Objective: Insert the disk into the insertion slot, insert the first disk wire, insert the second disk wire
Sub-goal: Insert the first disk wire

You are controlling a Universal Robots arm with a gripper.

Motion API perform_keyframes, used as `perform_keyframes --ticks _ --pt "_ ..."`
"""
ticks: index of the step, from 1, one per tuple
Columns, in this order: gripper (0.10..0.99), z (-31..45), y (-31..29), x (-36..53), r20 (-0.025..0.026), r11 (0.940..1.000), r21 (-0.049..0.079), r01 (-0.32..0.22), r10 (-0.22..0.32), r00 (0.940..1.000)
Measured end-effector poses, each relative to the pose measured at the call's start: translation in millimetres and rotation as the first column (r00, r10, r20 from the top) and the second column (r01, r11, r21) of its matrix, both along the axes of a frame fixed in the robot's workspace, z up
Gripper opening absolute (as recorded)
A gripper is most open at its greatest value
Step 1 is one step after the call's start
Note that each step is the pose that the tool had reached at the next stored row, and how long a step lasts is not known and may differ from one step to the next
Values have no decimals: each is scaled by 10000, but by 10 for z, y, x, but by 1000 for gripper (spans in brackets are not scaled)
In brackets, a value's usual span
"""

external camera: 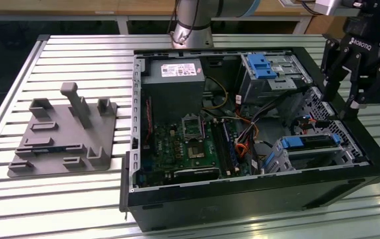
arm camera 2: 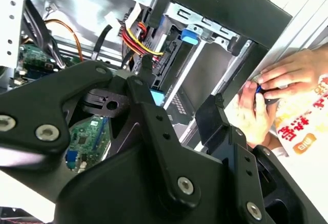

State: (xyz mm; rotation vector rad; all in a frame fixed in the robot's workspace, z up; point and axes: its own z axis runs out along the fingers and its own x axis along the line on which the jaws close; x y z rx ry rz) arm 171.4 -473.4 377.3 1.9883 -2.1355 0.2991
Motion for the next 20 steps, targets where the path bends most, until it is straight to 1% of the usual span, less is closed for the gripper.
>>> perform_keyframes --ticks 2,7,11,18,19,20 --pt "616 -11 1 1 1 9999 -79 72 -72 10000" --pt "616 -36 1 1 3 9990 -190 395 -395 9992" --pt "616 -42 -1 10 -29 9987 -229 458 -459 9989" --pt "616 -69 -1 15 -45 9982 -304 515 -516 9987" --pt "616 -73 -1 17 -54 9981 -321 520 -522 9986" --pt "616 -76 -1 18 -79 9980 -349 520 -523 9986"
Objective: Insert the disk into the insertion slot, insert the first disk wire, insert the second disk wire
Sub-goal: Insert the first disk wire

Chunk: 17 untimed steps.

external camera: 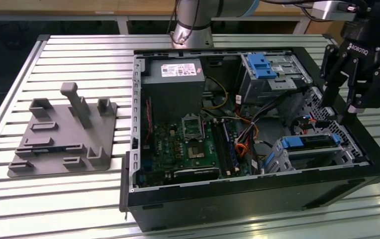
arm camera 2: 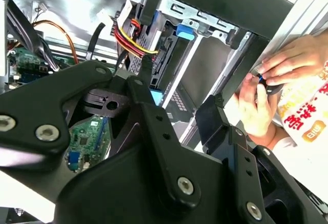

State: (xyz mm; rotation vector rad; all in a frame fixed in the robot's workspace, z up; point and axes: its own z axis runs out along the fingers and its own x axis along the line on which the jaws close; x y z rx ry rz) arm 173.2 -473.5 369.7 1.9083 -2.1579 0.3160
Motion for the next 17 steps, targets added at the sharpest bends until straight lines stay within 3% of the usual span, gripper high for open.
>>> perform_keyframes --ticks 1,4,7,9,14,15,17 --pt "616 -4 0 1 -59 10000 -32 1 -1 10000" --pt "616 -16 0 7 -312 9999 -122 -1 -3 9995" --pt "616 -39 0 55 -431 9999 -159 -11 4 9991" --pt "616 -62 0 88 -459 9999 -160 -48 41 9989" --pt "604 -85 2 87 -460 9990 -167 -426 417 9981" --pt "529 -89 2 87 -455 9985 -166 -519 511 9977" --pt "529 -102 2 87 -407 9977 -166 -657 649 9971"
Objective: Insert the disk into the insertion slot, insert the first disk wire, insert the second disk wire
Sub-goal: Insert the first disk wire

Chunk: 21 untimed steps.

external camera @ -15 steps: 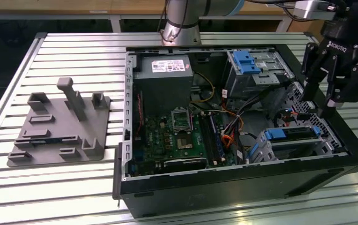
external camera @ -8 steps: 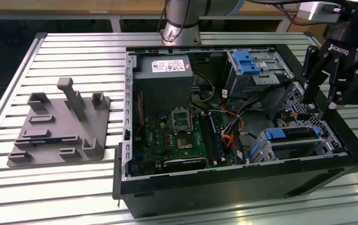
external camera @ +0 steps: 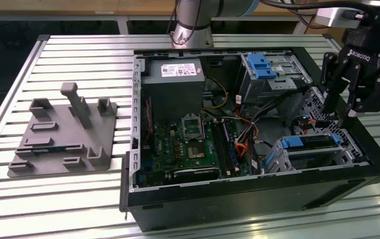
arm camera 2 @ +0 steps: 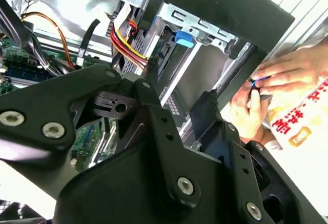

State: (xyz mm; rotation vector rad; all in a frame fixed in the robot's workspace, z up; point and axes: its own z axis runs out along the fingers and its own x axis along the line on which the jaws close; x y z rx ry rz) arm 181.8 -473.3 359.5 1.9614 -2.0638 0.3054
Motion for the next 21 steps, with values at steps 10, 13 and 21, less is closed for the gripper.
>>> perform_keyframes --ticks 10,13,21 --pt "529 -50 6 -84 294 9999 124 82 -86 9995" --pt "529 -76 7 -80 294 9995 126 285 -289 9992" --pt "384 -136 22 -71 297 9985 128 526 -530 9982"
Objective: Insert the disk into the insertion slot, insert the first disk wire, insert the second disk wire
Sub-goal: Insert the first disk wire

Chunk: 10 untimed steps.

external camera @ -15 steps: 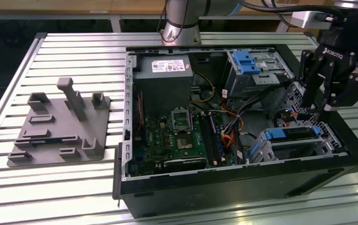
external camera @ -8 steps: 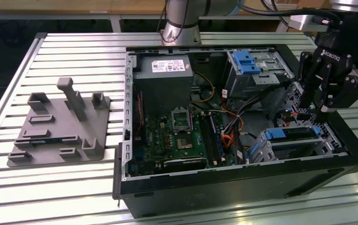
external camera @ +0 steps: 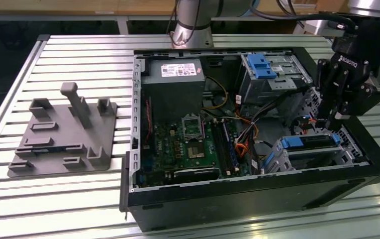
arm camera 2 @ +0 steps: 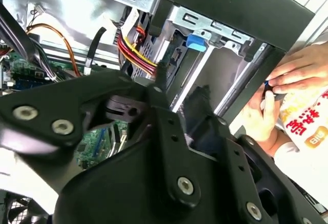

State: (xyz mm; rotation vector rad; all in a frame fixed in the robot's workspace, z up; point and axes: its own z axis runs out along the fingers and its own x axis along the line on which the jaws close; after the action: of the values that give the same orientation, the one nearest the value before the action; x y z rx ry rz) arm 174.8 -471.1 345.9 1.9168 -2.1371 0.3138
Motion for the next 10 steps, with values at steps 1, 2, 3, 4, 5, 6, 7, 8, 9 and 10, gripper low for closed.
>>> perform_keyframes --ticks 1,2,3,4,5,6,7,8,9,10 --pt "384 -7 4 3 0 10000 -1 0 0 10000" --pt "384 -14 8 7 0 10000 0 1 -1 10000" --pt "384 -20 13 13 0 10000 0 0 0 10000" --pt "322 -26 17 20 0 10000 1 0 0 10000" --pt "322 -32 21 26 0 10000 1 0 0 10000" --pt "322 -37 28 31 0 10000 1 0 0 10000" --pt "322 -41 38 36 0 10000 0 0 0 10000" --pt "322 -45 44 36 0 10000 1 1 -1 10000" --pt "322 -47 48 36 0 10000 3 2 -2 10000" --pt "322 -47 50 36 -1 10000 8 2 -2 10000"
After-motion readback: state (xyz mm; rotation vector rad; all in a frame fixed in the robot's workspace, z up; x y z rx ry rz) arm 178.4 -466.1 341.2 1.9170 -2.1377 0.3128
